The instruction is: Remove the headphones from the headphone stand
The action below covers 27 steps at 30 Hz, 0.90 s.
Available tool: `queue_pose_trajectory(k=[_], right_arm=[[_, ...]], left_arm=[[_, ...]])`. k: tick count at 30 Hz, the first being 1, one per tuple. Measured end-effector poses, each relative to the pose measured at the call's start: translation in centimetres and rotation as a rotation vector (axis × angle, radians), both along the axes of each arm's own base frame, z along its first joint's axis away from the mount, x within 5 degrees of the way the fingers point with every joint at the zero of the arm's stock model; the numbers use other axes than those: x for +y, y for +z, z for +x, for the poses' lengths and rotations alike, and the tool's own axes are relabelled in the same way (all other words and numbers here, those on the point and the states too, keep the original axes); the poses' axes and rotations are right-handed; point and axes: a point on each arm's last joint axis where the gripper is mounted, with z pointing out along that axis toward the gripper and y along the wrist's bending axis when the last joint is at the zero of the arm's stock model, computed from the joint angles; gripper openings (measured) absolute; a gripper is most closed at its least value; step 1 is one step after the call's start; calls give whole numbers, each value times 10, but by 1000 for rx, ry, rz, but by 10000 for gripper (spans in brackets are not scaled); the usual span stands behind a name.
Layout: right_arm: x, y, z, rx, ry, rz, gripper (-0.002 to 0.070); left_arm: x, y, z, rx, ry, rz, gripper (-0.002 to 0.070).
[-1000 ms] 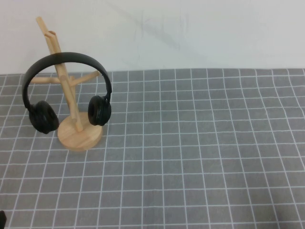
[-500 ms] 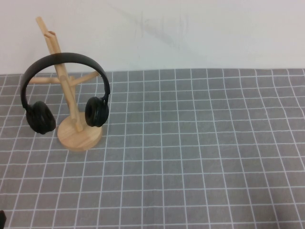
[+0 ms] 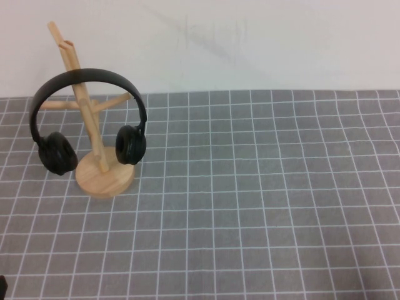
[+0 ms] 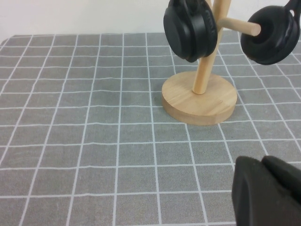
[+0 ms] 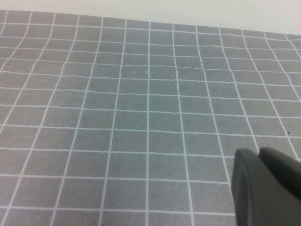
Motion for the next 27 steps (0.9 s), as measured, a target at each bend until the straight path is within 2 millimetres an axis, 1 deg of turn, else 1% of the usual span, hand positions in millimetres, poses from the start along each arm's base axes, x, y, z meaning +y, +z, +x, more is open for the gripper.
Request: queue_pose_trajectory(k=[5, 7, 9, 14, 16, 18, 21, 24, 27], right_arm=[[0, 0, 0, 0, 0, 0, -7], [0, 0, 0, 0, 0, 0, -7], [0, 0, 0, 0, 0, 0, -7], [0, 0, 0, 0, 0, 0, -7], [0, 0, 0, 0, 0, -6, -7], [-1, 0, 0, 0, -1, -19, -7], [-1, 0, 0, 0, -2, -25, -7], [-1, 0, 0, 0, -2, -28, -7], [-1, 0, 0, 0, -2, -30, -7]], left_arm=[[0, 0, 0, 0, 0, -2, -4], [-1, 1, 0, -10, 0, -42, -4], [-3, 3, 1, -21, 2, -142, -4], [-7, 14, 2, -102, 19, -499, -4], [-7, 18, 3, -135, 32, -591, -4], [-5, 22, 3, -173, 49, -642, -4], [-2, 26, 3, -215, 67, -669, -4], [-5, 32, 2, -197, 35, -642, -4], [-11, 61, -1, -134, -32, -529, -4]])
